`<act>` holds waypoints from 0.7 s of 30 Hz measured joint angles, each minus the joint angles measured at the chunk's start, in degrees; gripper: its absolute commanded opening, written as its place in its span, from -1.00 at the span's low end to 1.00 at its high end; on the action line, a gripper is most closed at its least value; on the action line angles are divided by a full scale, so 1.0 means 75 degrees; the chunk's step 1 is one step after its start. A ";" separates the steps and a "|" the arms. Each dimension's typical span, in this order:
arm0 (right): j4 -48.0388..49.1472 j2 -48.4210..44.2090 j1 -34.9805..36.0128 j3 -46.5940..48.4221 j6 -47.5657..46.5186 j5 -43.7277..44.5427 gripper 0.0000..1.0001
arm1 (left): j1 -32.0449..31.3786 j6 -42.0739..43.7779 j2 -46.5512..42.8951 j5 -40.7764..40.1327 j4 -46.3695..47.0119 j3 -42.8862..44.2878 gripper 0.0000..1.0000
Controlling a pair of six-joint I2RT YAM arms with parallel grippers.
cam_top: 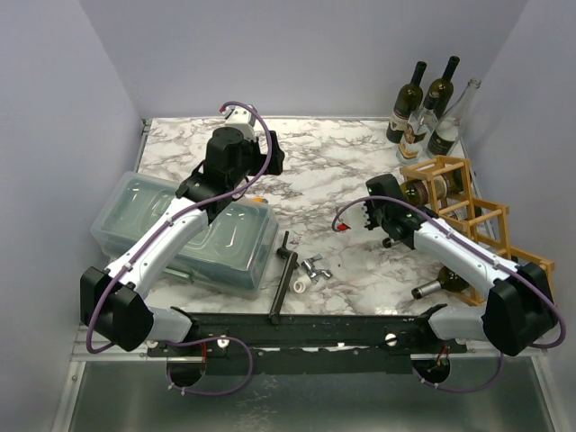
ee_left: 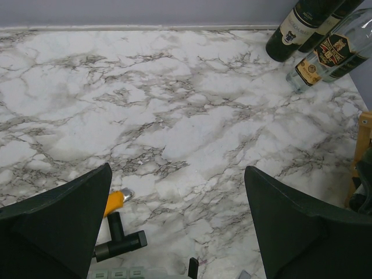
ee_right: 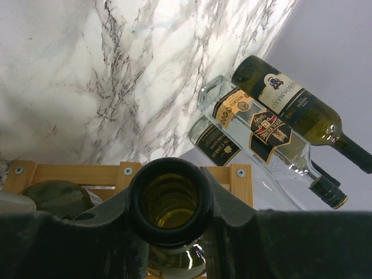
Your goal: Put the wine bottle on the wine rack
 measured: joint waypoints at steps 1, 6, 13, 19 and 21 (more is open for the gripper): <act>0.0044 -0.0020 -0.0006 -0.0050 -0.0012 0.0000 -0.99 | 0.0000 -0.0003 0.0000 0.0000 0.0000 0.0000 0.95; 0.0332 -0.0149 -0.0041 -0.0356 -0.0198 0.0009 -0.93 | 0.0000 -0.0006 -0.0003 0.0000 0.0000 0.0000 0.95; 0.0568 -0.0175 -0.0061 -0.0478 -0.0230 0.0000 -0.08 | 0.0000 -0.0006 -0.0003 0.0000 0.0000 0.0000 0.95; 0.0624 -0.0309 -0.0061 -0.0682 -0.0195 -0.0300 0.39 | 0.0000 -0.0006 -0.0003 0.0000 0.0000 0.0000 0.95; 0.0624 -0.0388 -0.0058 -0.0743 -0.0163 -0.0408 0.52 | 0.0015 -0.0003 -0.0003 -0.0003 -0.0003 0.0000 0.95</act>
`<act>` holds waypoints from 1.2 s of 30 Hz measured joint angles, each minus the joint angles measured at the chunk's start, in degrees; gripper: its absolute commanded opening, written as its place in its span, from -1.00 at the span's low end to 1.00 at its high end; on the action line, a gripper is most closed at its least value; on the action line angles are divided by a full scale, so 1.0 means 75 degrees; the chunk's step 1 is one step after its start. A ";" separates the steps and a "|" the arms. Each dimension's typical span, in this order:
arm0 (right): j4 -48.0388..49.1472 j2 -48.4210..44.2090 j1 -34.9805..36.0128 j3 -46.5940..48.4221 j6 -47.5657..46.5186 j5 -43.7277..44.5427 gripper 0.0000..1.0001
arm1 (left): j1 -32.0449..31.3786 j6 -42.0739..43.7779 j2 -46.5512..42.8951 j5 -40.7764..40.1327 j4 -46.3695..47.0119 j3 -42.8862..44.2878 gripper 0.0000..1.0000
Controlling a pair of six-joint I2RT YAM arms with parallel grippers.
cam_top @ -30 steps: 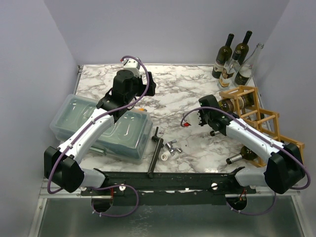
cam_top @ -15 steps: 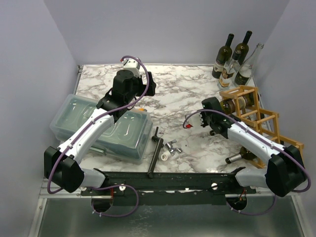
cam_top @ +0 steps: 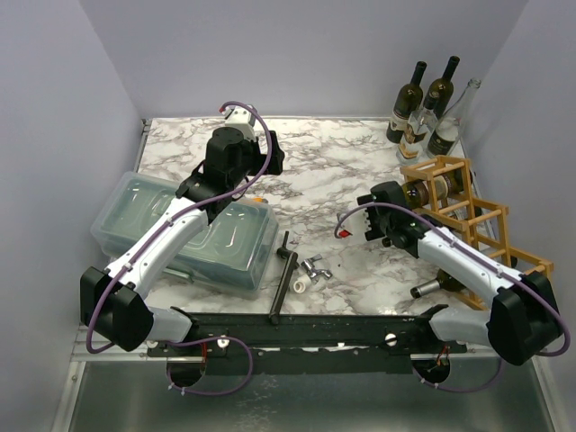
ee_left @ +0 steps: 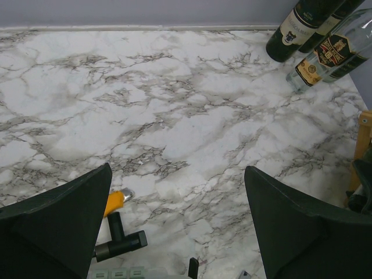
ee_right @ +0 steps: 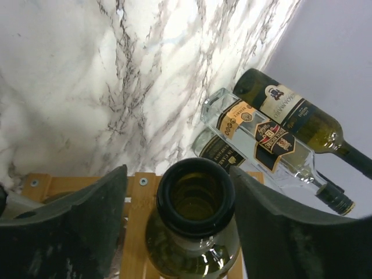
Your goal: Put the wine bottle on the wine rack
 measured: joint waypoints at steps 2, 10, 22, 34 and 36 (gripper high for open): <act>-0.0009 -0.0122 0.0012 -0.0038 0.0038 -0.0122 0.68 | 0.0009 0.0000 0.0000 0.0000 0.0003 0.0000 0.95; -0.0219 -0.0705 0.0370 -0.0050 0.0460 -0.0641 1.00 | 0.0245 0.0000 0.0000 0.0003 0.0003 0.0000 0.95; -0.0172 -0.2498 0.0901 -0.0009 0.2057 -0.1897 1.00 | 0.0527 0.0000 0.0079 0.0026 0.0006 0.0003 0.94; 0.0093 -0.4179 0.0906 0.0393 0.3926 -0.2512 1.00 | 0.0373 0.0035 0.0682 0.0090 -0.0012 0.0015 0.92; 0.0166 -0.4266 0.0906 0.0405 0.4258 -0.2299 1.00 | 0.0248 0.0041 0.0682 0.0087 -0.0012 0.0032 0.92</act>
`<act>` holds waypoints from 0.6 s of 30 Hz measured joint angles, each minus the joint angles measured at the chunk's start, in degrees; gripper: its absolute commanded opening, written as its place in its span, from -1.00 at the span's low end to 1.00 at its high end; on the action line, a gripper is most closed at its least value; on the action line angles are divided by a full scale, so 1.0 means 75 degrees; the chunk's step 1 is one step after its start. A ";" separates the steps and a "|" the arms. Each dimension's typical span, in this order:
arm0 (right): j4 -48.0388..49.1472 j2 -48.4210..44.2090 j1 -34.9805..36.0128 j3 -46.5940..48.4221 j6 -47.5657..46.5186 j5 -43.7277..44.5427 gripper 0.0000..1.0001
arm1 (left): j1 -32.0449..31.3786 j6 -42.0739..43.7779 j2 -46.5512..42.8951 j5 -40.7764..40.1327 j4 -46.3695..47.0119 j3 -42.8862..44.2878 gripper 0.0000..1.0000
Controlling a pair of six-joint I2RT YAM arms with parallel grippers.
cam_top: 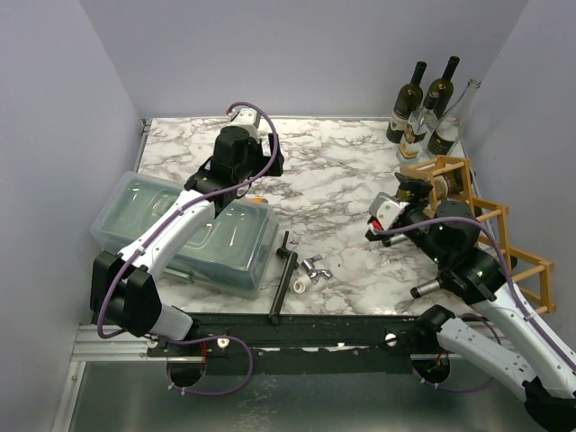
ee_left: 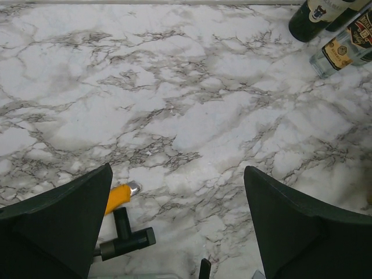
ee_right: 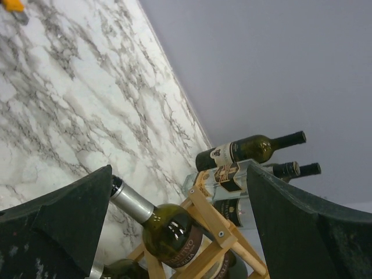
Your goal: Put the wine bottle on the wine rack
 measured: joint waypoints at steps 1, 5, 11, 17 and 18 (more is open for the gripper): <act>0.0026 -0.0006 0.0000 0.0038 0.0239 0.0146 1.00 | -0.0073 0.0017 0.0000 0.0000 0.0000 0.0003 0.92; 0.0274 0.0405 0.0000 0.0597 0.1402 0.0880 1.00 | -0.0286 0.0047 0.0000 0.0003 -0.0003 0.0012 0.92; 0.1641 0.1591 0.0000 0.1195 0.2900 0.1988 1.00 | -0.0440 0.0050 0.0000 0.0000 -0.0058 0.0061 0.92; 0.3337 0.3206 -0.0012 0.1422 0.3856 0.3398 1.00 | -0.0458 0.0047 -0.0003 0.0003 -0.0102 0.0102 0.91; 0.3555 0.3491 -0.0064 0.1507 0.4016 0.3573 1.00 | -0.0458 0.0047 -0.0003 0.0003 -0.0108 0.0102 0.91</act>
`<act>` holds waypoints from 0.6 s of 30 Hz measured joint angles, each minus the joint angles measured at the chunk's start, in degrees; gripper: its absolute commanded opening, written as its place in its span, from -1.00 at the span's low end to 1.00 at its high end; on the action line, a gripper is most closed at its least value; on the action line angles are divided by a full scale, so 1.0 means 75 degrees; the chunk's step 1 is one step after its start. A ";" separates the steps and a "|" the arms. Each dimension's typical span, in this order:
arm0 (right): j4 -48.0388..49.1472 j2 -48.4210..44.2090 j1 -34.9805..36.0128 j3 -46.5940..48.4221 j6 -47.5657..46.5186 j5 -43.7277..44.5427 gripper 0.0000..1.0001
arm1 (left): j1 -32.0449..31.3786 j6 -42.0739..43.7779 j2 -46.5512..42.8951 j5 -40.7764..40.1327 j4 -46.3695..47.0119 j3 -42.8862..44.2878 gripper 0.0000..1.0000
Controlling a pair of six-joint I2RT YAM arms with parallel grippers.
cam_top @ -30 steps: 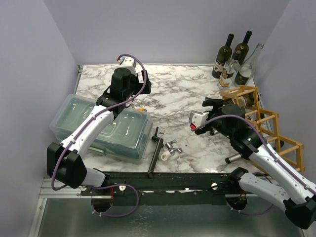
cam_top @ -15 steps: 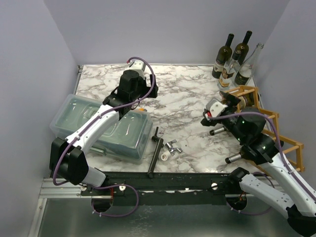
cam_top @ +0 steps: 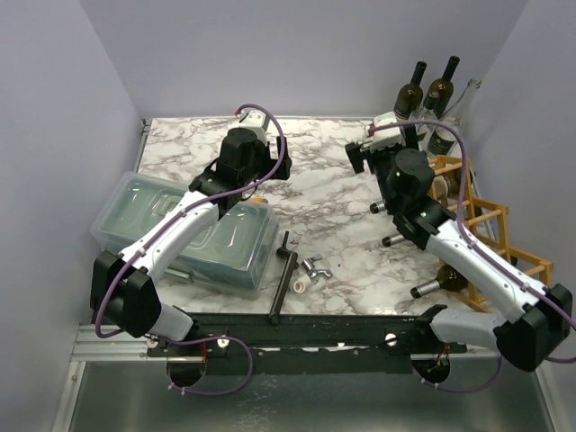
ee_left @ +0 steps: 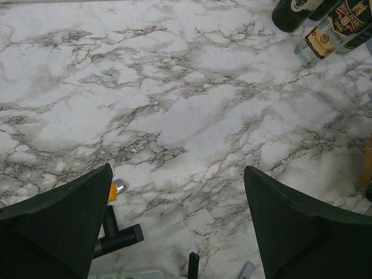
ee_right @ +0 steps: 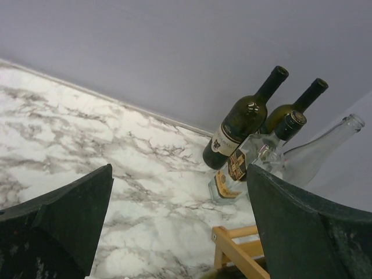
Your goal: Put the wine bottle on the wine rack
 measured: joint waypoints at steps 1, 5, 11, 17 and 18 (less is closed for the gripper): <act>0.0154 0.0262 -0.0050 0.0117 0.0157 0.0105 1.00 | 0.0000 -0.0003 -0.0003 0.0012 -0.0006 0.0000 0.91; 0.0758 0.1131 -0.0533 0.0580 0.0799 0.0364 1.00 | 0.0000 -0.0006 -0.0012 0.0079 -0.0006 0.0009 0.90; 0.1204 0.1891 -0.1658 0.1011 0.1967 0.0458 1.00 | -0.0009 -0.0038 -0.0160 0.0210 -0.0017 0.0009 0.87; 0.1183 0.2454 -0.2836 0.1565 0.3069 0.0306 1.00 | -0.0114 -0.0070 -0.0399 0.0373 -0.0017 0.0052 0.85; 0.1160 0.2608 -0.2967 0.1740 0.3255 0.0213 1.00 | -0.0149 -0.0070 -0.0420 0.0396 -0.0015 0.0079 0.85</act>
